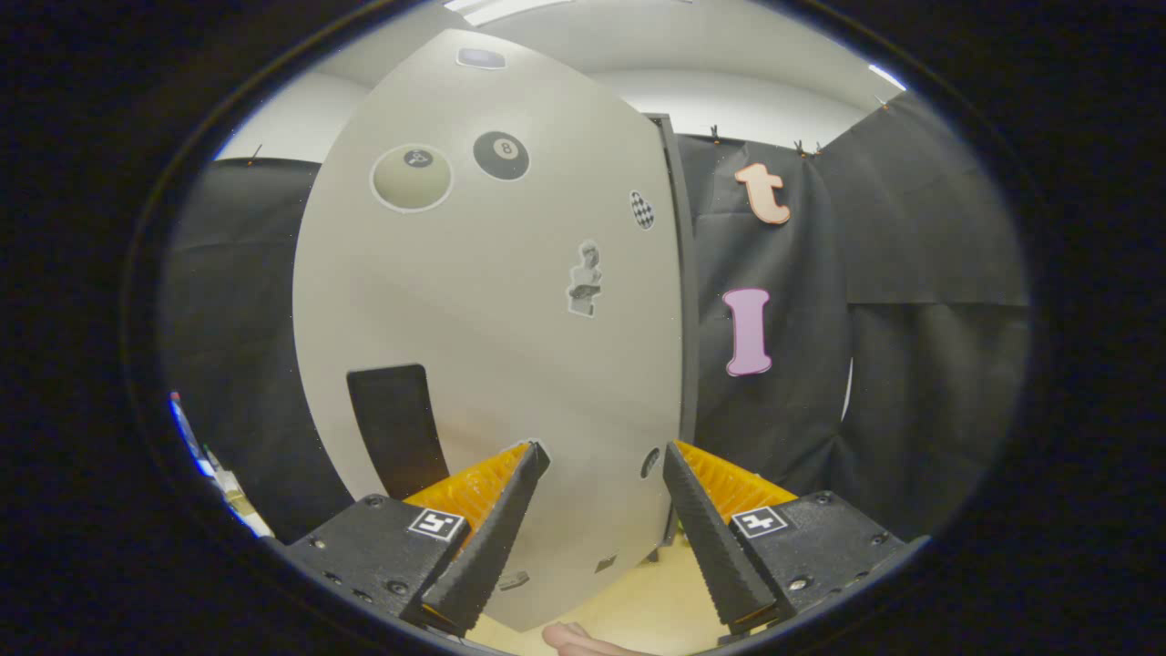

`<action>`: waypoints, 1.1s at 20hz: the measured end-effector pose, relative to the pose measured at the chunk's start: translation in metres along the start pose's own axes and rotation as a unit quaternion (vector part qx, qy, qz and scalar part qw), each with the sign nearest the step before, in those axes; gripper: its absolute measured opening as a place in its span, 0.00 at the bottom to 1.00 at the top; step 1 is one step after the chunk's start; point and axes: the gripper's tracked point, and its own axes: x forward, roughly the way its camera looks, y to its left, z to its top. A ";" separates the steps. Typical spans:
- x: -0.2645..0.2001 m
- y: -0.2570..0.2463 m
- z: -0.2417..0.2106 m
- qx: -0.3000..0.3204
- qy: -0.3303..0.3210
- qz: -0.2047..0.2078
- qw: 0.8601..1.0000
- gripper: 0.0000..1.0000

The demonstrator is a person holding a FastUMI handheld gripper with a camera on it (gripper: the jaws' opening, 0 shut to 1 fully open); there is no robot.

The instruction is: Open the shoe cabinet door, grab the shoes and put them into the shoe cabinet, then close the shoe cabinet door.

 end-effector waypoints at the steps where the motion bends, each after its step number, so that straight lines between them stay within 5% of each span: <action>1: 0.008 0.013 -0.008 0.011 0.011 0.001 1.000 0.92; 6: 0.036 0.072 -0.026 -0.005 0.011 0.011 1.000 0.93; 9: 0.032 0.071 -0.036 -0.028 0.000 -0.019 0.999 0.93; 22: 0.008 0.064 -0.016 0.017 -0.080 -0.036 0.996 0.94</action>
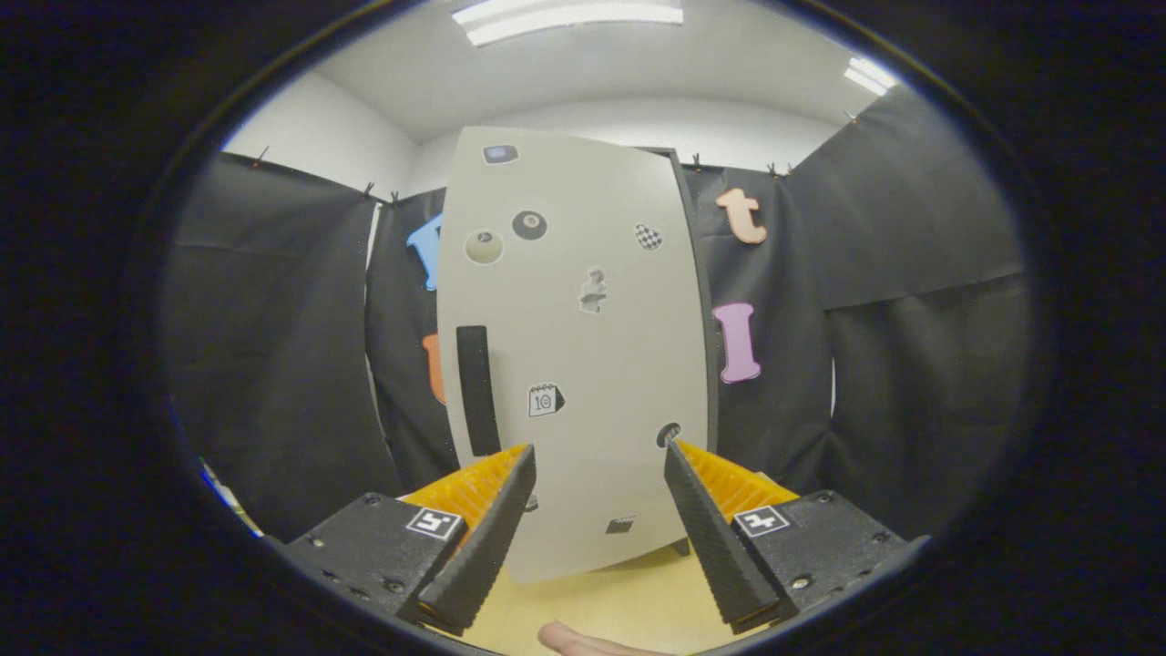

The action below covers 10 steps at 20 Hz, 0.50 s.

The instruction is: Open the shoe cabinet door, grab the shoes and put them into the shoe cabinet, then close the shoe cabinet door.

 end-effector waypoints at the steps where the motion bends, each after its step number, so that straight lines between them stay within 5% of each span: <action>1: -0.003 0.003 0.003 0.003 -0.009 0.006 1.000 0.94; 10: -0.022 -0.012 0.015 -0.014 -0.053 -0.021 0.998 0.99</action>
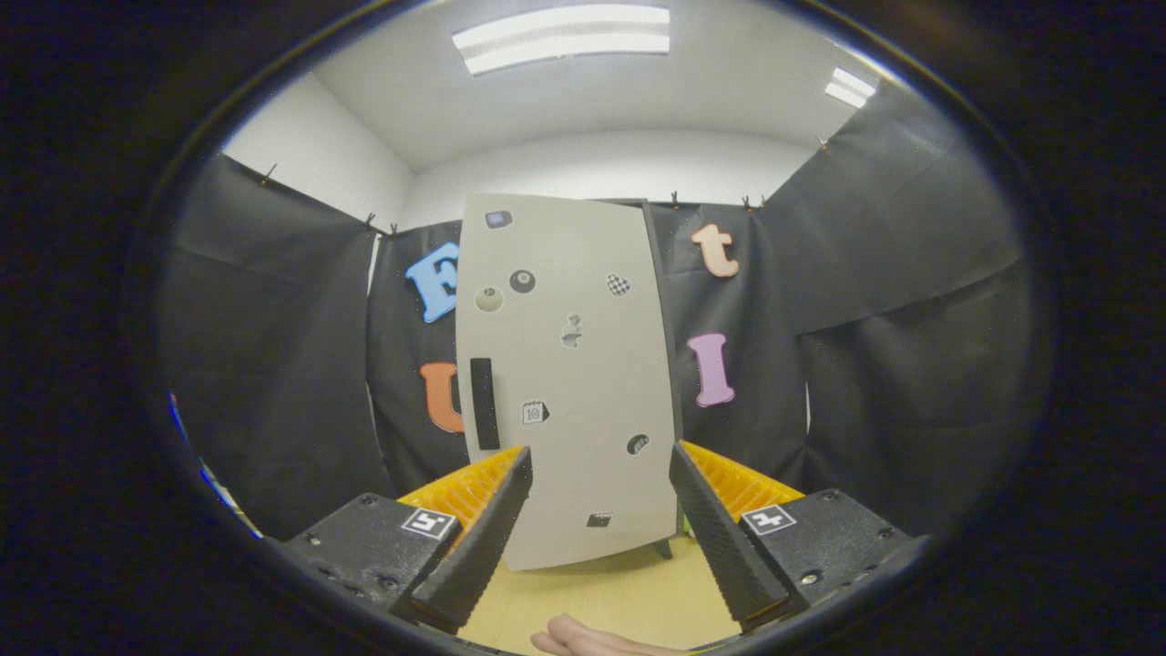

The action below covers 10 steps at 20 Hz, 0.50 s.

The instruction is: Open the shoe cabinet door, grab the shoes and put them into the shoe cabinet, then close the shoe cabinet door.

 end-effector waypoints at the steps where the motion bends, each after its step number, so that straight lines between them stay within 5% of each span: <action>1: -0.003 -0.003 -0.001 -0.008 0.001 -0.002 1.000 0.99; 10: -0.023 -0.011 0.010 0.004 -0.037 -0.015 0.999 0.99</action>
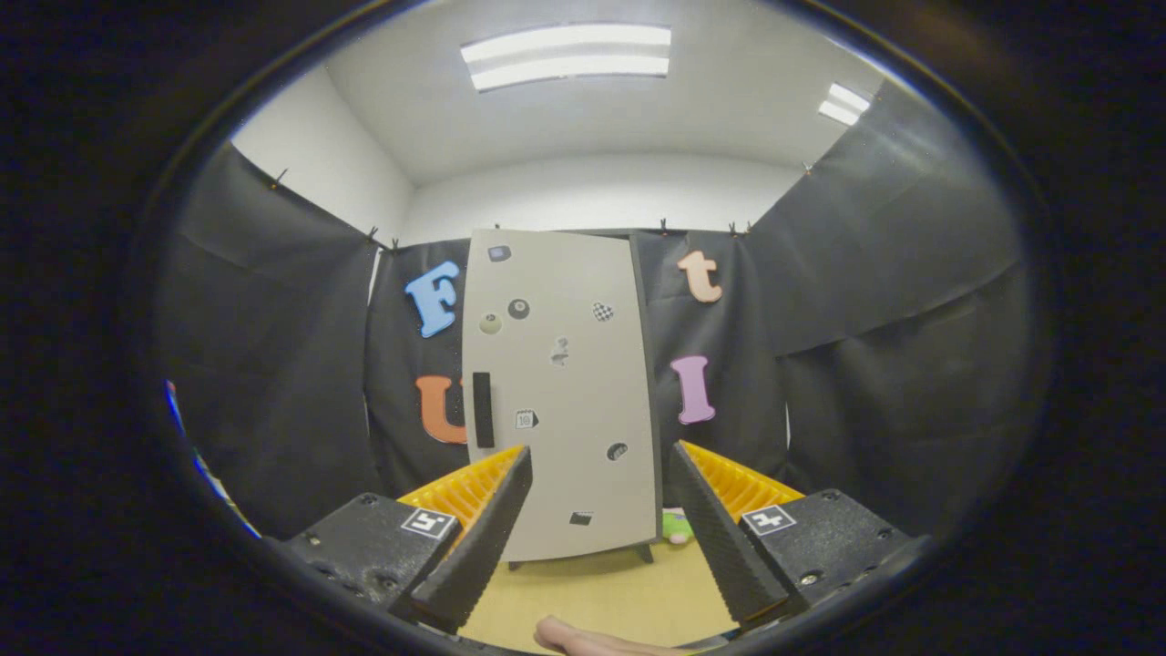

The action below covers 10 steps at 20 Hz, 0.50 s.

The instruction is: Open the shoe cabinet door, grab the shoes and put them into the shoe cabinet, then close the shoe cabinet door.

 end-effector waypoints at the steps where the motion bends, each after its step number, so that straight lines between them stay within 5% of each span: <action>1: -0.001 -0.001 0.000 0.002 -0.003 -0.001 1.000 0.99; 10: -0.009 0.001 -0.015 0.004 0.030 0.008 1.000 0.99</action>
